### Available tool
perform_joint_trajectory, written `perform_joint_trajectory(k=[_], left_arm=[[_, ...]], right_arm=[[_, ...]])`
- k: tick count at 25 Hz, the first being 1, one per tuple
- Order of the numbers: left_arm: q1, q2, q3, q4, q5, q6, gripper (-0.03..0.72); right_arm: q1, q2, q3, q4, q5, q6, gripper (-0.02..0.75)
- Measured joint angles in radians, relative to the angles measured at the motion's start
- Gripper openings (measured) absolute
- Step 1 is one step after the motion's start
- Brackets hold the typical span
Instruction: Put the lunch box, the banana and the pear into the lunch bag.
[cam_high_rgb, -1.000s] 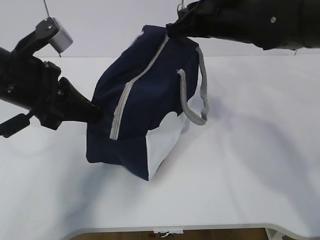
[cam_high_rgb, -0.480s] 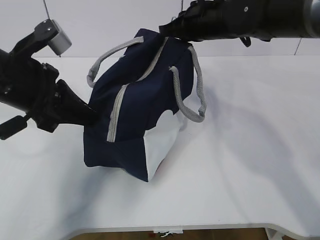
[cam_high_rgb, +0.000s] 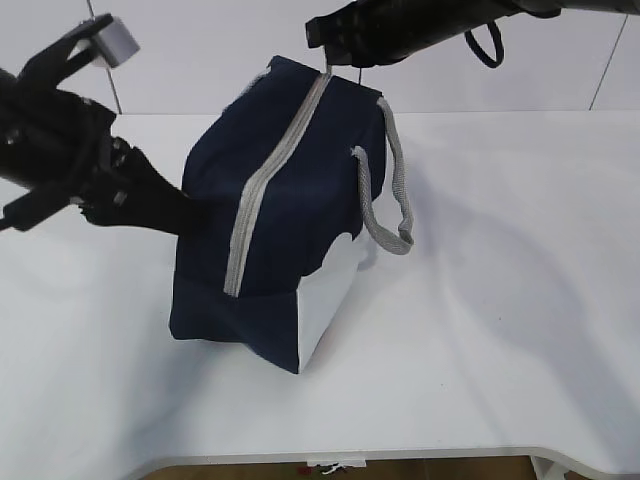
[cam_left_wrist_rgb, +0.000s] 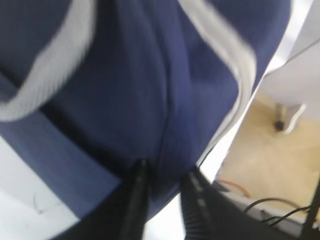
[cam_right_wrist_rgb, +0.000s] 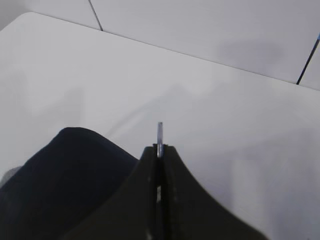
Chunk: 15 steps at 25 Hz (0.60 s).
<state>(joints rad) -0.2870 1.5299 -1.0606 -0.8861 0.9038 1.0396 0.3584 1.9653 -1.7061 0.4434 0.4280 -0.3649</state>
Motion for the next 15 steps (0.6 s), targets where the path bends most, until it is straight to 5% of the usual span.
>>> perform_joint_trajectory(k=[3, 6, 15], left_arm=[[0.000, 0.000, -0.062, 0.000, 0.041, -0.079, 0.314], [0.000, -0.002, -0.128, 0.007, 0.064, -0.195, 0.395], [0.000, 0.079, -0.353, 0.032, 0.059, -0.363, 0.434]], right_arm=[[0.000, 0.000, -0.003, 0.000, 0.016, 0.000, 0.013], [0.000, 0.000, -0.003, 0.000, 0.024, 0.000, 0.013], [0.000, 0.000, -0.003, 0.000, 0.035, 0.000, 0.013]])
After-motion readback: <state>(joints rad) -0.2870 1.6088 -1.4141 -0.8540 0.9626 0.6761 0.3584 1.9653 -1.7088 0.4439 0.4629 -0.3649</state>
